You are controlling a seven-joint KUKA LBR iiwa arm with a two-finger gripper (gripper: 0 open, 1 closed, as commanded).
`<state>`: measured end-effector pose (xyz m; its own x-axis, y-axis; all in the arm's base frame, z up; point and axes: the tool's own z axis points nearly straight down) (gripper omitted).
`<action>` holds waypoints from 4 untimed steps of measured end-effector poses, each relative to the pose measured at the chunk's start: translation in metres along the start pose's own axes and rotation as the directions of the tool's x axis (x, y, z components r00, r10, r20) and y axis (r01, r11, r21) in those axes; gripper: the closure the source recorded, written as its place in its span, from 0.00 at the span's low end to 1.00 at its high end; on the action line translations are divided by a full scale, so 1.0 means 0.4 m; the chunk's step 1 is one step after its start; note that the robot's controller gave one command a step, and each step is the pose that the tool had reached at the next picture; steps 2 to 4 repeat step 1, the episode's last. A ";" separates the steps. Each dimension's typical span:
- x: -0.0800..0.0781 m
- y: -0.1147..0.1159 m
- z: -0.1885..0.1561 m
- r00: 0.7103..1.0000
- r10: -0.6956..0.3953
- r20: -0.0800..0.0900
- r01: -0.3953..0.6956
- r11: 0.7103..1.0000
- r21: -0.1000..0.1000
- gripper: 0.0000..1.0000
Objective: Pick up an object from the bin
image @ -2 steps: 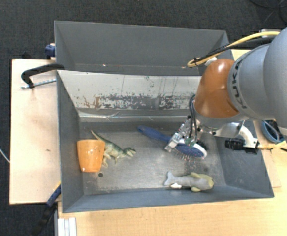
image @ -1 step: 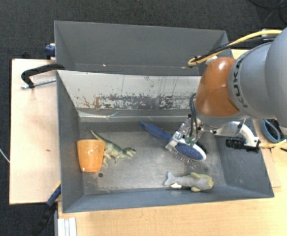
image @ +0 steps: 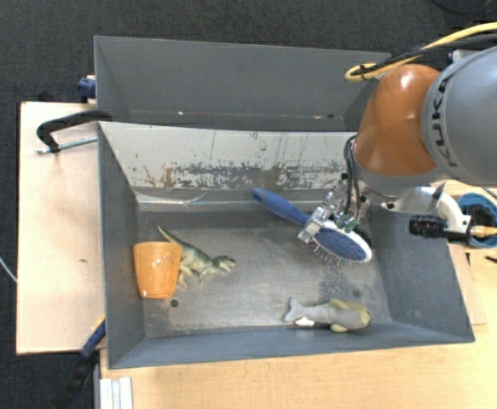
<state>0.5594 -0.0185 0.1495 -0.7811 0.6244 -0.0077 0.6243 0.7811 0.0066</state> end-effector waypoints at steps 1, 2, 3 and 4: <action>-0.001 0.003 -0.060 1.000 -0.002 -0.004 0.002 1.000 0.003 1.00; -0.001 0.003 -0.060 1.000 -0.002 -0.004 0.002 1.000 0.003 1.00; -0.001 0.003 -0.060 1.000 -0.002 -0.004 0.002 1.000 0.003 1.00; -0.001 0.003 -0.060 1.000 -0.002 -0.004 0.002 1.000 0.003 1.00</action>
Offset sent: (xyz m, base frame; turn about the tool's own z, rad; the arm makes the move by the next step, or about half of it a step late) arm 0.0000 0.0001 0.0227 0.0000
